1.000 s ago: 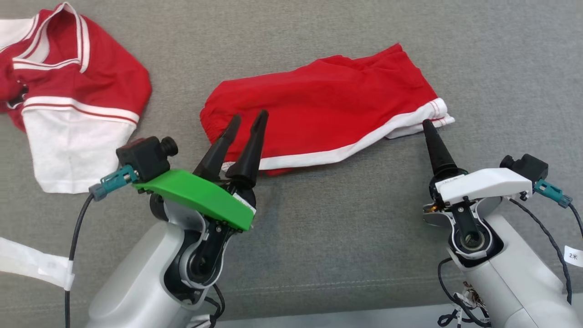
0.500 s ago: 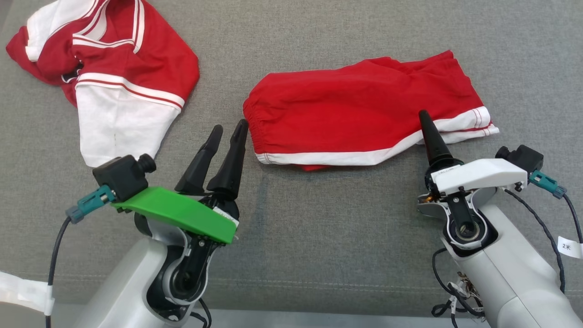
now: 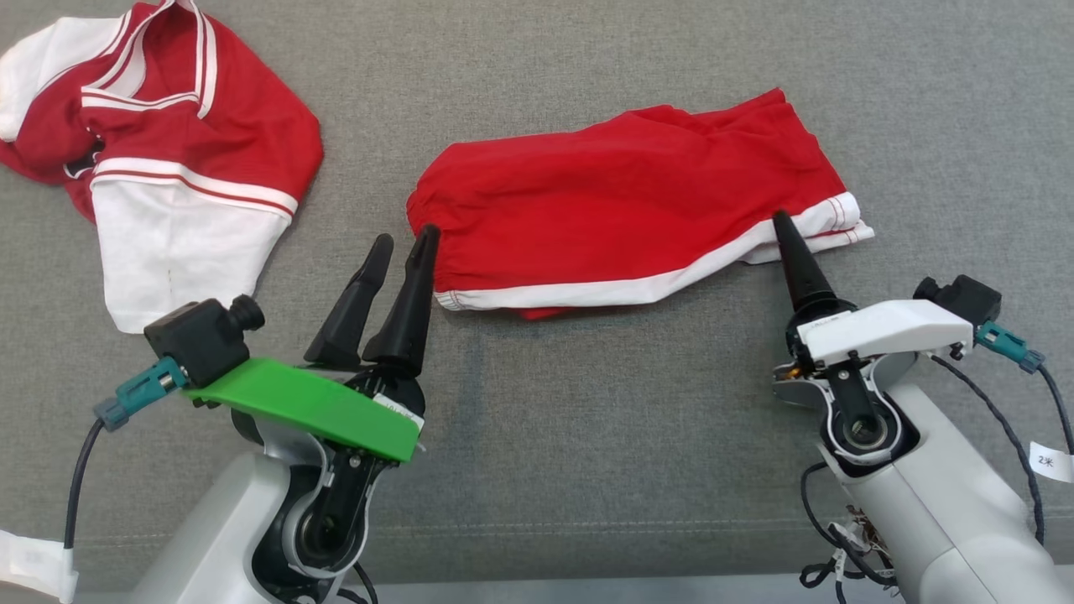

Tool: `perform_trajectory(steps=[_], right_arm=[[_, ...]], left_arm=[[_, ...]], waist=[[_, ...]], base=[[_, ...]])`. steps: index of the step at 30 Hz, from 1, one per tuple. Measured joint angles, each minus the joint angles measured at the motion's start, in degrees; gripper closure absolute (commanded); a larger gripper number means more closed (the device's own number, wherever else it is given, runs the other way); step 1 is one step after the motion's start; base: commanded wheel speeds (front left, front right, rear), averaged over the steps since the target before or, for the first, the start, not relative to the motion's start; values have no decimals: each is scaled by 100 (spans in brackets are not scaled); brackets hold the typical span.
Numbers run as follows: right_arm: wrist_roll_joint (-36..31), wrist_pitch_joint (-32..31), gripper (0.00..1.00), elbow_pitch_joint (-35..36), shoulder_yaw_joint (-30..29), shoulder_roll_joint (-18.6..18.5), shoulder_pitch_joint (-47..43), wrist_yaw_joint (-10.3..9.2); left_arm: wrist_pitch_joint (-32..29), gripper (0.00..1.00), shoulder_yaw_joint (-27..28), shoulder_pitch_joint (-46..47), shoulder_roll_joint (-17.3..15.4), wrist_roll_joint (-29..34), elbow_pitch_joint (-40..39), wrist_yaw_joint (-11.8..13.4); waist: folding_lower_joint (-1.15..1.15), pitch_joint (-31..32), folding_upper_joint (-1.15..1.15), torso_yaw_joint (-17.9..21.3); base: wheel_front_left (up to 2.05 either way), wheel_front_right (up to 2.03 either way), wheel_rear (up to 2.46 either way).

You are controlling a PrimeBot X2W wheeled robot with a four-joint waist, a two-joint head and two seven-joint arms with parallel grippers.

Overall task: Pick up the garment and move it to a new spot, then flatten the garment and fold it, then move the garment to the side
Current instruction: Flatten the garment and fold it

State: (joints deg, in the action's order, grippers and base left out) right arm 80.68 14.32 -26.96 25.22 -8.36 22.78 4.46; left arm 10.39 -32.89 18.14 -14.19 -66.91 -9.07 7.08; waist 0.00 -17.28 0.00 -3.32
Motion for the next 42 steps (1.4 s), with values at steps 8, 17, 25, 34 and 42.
perform_trajectory(steps=[8,17,25,34,42], right_arm=[[34,0,0,-111,-234,-22,57,-155],[49,1,0,-193,-246,-36,44,-312],[45,0,0,-121,-207,-138,-93,-405],[44,1,0,9,-364,-216,-90,-543],[1,11,0,4,-436,-339,-32,-565]], left_arm=[[-27,0,13,-58,-51,0,-105,1],[-25,0,112,-188,-49,-24,-121,1],[-24,0,175,-298,-42,-46,-268,2],[-34,0,244,-297,-33,-46,-299,5],[-83,0,243,-294,12,-46,-279,7]], waist=[[0,-103,0,54],[0,-14,0,38],[0,-15,0,169],[0,-129,0,145],[0,-180,0,-66]], base=[[0,0,0],[0,0,0],[0,0,0],[0,0,0],[0,0,0]])
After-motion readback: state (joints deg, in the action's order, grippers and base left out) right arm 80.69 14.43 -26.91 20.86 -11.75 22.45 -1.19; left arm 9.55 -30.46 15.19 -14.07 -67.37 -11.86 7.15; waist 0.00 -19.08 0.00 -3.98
